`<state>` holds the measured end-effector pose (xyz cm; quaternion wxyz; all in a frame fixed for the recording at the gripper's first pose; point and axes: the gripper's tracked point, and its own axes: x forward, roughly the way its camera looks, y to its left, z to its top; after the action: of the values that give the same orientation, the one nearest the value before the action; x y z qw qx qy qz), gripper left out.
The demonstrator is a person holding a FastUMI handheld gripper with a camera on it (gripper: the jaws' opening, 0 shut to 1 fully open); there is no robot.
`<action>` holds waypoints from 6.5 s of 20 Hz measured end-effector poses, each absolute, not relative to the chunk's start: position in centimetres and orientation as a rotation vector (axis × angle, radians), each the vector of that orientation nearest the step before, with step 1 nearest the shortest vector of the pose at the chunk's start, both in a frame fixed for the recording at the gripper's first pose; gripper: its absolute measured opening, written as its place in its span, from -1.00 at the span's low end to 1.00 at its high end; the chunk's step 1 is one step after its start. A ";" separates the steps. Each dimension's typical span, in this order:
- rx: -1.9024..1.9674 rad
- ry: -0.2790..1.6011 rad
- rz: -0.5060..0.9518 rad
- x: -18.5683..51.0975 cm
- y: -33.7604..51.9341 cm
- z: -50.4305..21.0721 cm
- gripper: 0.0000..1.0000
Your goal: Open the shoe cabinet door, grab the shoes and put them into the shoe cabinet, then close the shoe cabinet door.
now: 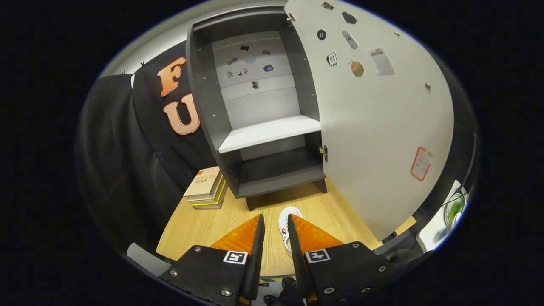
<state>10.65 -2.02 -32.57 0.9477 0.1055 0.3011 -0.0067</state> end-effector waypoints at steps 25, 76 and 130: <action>0.374 0.959 -0.008 18.2 0.2 -60.1 -0.31; 0.277 0.570 0.239 45.6 0.1 -24.6 -0.99; 0.176 0.259 0.165 8.3 -10.2 -5.3 0.86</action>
<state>8.31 -10.17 -5.32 0.9844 0.0873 0.1287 0.0818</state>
